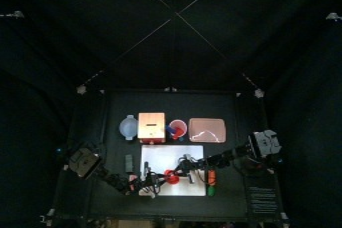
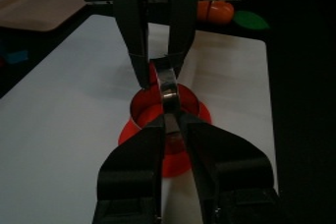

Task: Get the cutter from the drawer then cut the dough then place the extra dough in the bowl
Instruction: Cut the dough

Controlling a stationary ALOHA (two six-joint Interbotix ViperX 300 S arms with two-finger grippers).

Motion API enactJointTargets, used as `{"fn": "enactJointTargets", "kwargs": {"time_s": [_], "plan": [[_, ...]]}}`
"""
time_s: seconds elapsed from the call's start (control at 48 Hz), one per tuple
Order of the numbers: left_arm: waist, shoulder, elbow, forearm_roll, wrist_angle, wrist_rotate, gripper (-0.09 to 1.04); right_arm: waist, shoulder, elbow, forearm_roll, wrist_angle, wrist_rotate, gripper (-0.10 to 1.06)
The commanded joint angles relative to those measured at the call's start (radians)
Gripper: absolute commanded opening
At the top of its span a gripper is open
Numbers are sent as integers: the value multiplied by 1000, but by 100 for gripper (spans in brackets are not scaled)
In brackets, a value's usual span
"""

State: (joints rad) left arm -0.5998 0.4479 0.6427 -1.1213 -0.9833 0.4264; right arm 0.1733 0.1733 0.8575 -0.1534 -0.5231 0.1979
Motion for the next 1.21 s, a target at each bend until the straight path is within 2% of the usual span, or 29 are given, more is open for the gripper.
{"fn": "enactJointTargets", "kwargs": {"time_s": [0.021, 0.521, 1.208], "plan": [[3, -5, -5, -14, 12, -2, 57, 3, -6, 2, 5, 18, 2, 65], [3, 0, 3, -63, 78, -2, 57, 11, -3, -11, 9, 43, 3, 65], [2, 15, 12, -107, 95, -2, 57, 9, 6, -26, 18, 72, 0, 65]]}}
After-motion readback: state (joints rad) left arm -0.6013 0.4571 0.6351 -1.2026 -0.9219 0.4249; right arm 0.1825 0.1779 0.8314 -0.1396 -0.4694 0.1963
